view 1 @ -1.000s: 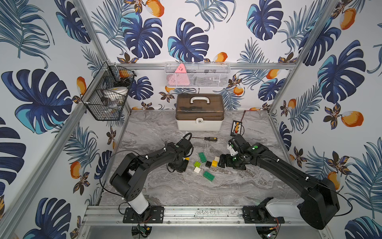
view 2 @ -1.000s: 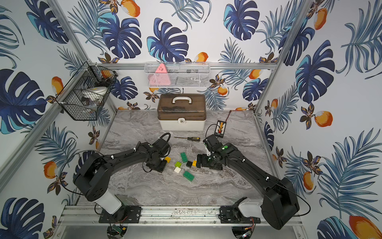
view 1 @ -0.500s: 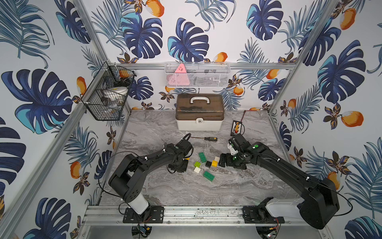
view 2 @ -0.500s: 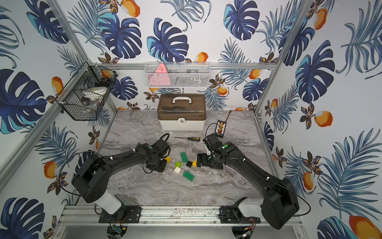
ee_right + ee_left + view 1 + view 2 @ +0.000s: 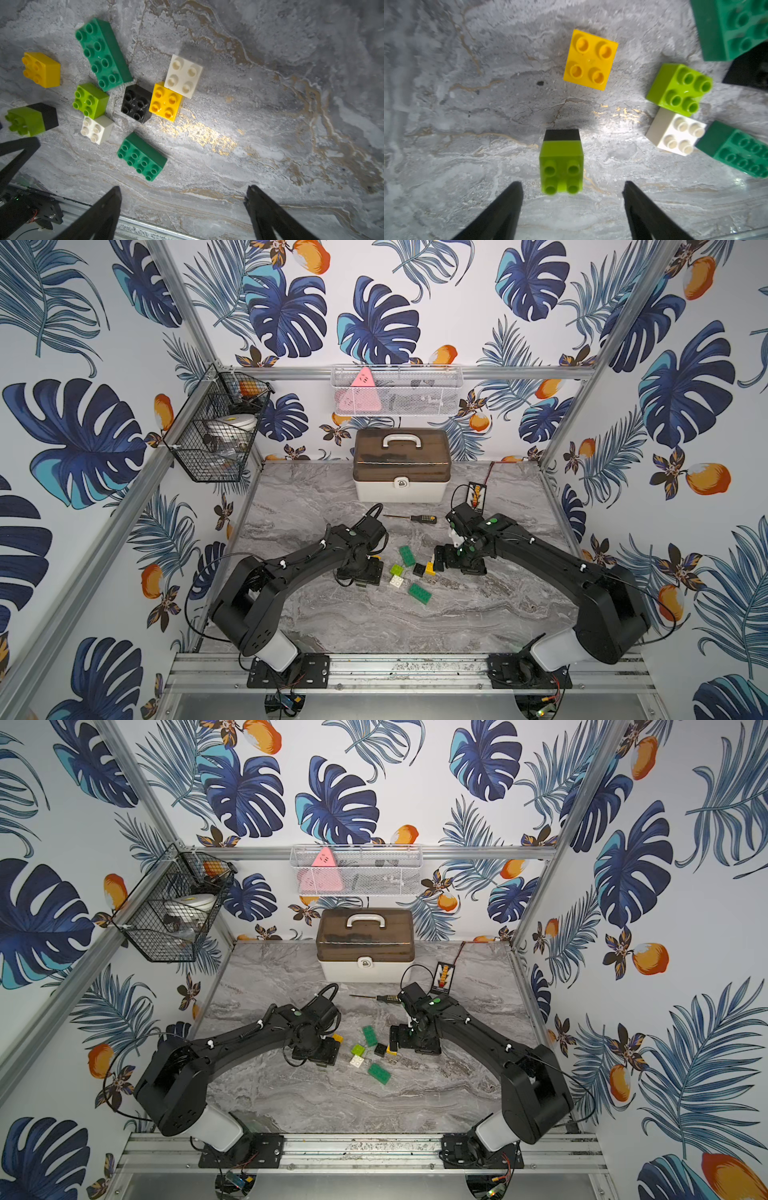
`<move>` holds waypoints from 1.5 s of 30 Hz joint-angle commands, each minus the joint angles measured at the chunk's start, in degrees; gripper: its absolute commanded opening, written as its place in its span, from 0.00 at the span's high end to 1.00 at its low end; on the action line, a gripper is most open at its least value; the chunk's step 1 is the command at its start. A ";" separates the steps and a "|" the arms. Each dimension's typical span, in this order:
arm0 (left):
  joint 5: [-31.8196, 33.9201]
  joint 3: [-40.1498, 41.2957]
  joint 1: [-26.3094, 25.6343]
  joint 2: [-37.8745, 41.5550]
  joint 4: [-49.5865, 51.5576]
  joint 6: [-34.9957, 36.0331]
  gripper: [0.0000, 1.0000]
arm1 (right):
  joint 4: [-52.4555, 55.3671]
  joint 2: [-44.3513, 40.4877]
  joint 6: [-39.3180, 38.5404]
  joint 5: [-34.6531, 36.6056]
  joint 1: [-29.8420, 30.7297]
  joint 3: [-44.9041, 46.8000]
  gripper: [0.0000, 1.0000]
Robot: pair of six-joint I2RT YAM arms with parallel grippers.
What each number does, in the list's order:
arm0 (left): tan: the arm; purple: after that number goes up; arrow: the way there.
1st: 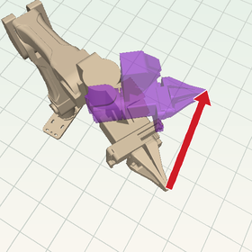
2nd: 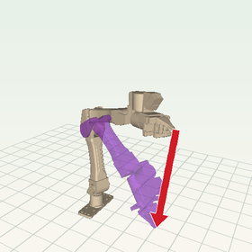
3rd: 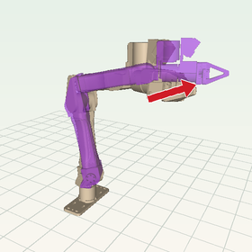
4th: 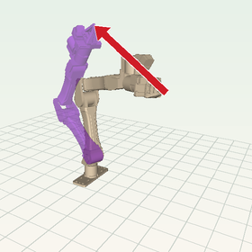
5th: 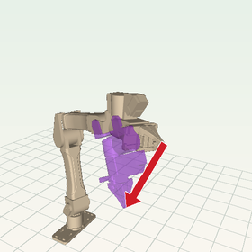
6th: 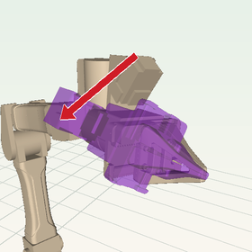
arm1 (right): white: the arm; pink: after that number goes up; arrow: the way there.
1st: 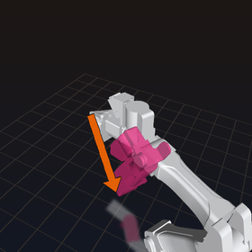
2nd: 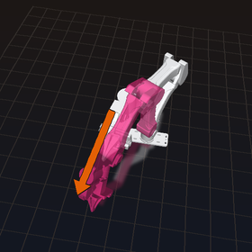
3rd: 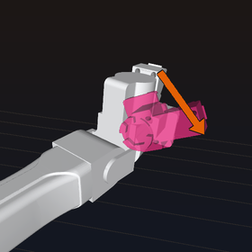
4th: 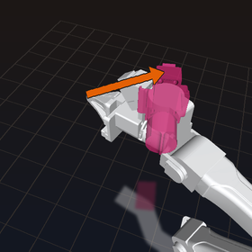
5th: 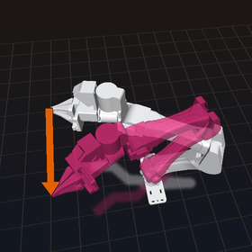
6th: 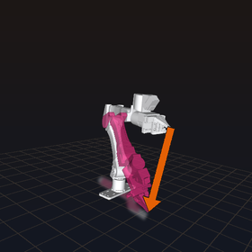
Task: Assemble a giraffe with lego
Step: Assemble the lego brick with the lego brick, then pick up the lego brick from the center of the board.
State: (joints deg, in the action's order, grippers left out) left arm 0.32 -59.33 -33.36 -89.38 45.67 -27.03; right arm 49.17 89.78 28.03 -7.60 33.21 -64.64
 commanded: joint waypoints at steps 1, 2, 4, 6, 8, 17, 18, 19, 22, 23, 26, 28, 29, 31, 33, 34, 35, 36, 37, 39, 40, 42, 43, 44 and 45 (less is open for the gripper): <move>1.32 -0.64 0.04 1.55 2.18 -0.70 0.19 | -3.16 4.80 0.85 -0.50 0.03 -2.88 0.05; 1.12 -0.54 -0.02 1.97 1.98 -0.91 0.18 | -3.76 6.18 1.25 -0.67 0.02 -3.35 0.05; 1.28 0.07 -0.25 3.32 1.48 -1.53 0.17 | -5.37 9.10 2.29 -0.71 0.03 -3.88 0.05; 1.81 0.52 -0.58 4.45 1.67 -1.73 0.16 | -6.69 11.30 3.35 -0.95 0.01 -4.13 0.07; 2.68 0.53 -0.74 5.35 2.22 -1.42 0.16 | -7.58 13.08 3.95 -0.79 0.02 -4.66 0.08; 3.56 0.60 -0.81 6.85 2.41 -0.11 0.16 | -9.86 18.14 6.20 1.39 0.05 -5.40 0.16; 3.55 0.79 -0.89 6.98 2.24 0.02 0.16 | -9.88 18.53 6.23 1.67 0.01 -5.61 0.16; 3.46 1.09 -0.90 7.07 1.99 0.01 0.16 | -9.88 18.83 6.18 2.07 0.06 -5.80 0.16; 3.12 2.07 -0.90 7.16 1.52 0.02 0.16 | -10.13 19.41 6.25 2.76 0.01 -6.19 0.19; 2.98 2.27 -0.92 7.20 1.29 0.04 0.16 | -10.07 19.75 6.21 2.83 -0.74 -6.43 0.19; 2.76 2.88 -0.93 7.22 0.67 0.04 0.16 | -9.54 20.48 5.88 3.32 -1.57 -6.75 0.20; 2.67 2.92 -0.92 7.17 0.55 0.13 0.16 | -9.61 20.36 5.75 3.81 -1.57 -6.14 0.24; 2.67 2.99 -1.00 7.21 0.47 0.21 0.16 | -9.62 20.20 5.69 4.13 -1.57 -5.87 0.25; 2.61 3.21 -0.95 7.29 0.10 0.13 0.16 | -9.38 19.92 5.32 5.00 -1.57 -5.72 0.30; 2.20 3.41 -0.97 7.14 -0.25 -0.11 0.16 | -9.15 20.06 4.78 5.85 -1.58 -6.05 0.33; 2.06 3.51 -0.91 7.03 -0.48 -0.08 0.16 | -8.94 20.40 4.39 6.14 -1.59 -6.55 0.35; 1.97 3.44 -0.93 6.90 -0.49 -0.05 0.16 | -8.71 20.86 4.05 6.38 -1.57 -7.02 0.36; 1.97 3.36 -0.98 6.86 -0.43 -0.04 0.16 | -8.56 21.31 3.81 6.57 -1.58 -7.53 0.38; 2.05 3.27 -0.95 6.85 -0.43 -0.10 0.16 | -8.48 21.80 3.61 6.78 -1.64 -7.89 0.40; 2.22 3.17 -0.95 6.99 -0.28 -0.13 0.16 | -8.47 22.46 3.26 6.93 -1.61 -8.39 0.43; 2.25 3.24 -0.93 7.01 -0.15 -0.13 0.16 | -8.56 22.76 3.16 6.75 -1.65 -8.48 0.45; 2.32 3.33 -0.99 7.05 -0.12 -0.23 0.16 | -8.78 22.77 3.08 6.59 -1.66 -8.04 0.50; 2.36 3.46 -0.96 7.17 -0.12 -0.30 0.16 | -8.83 22.72 3.06 6.45 -1.64 -7.67 0.52; 2.45 3.52 -0.99 7.21 0.02 -0.35 0.16 | -8.83 22.57 2.95 6.38 -1.66 -7.33 0.53; 2.57 3.60 -1.00 7.25 0.03 -0.40 0.16 | -8.83 22.31 2.88 6.33 -1.63 -6.89 0.54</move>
State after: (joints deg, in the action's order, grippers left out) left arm 2.57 -55.83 -34.26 -82.48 45.65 -27.18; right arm 40.56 111.11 31.88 -1.83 31.62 -72.99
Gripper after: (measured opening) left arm 0.840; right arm 0.461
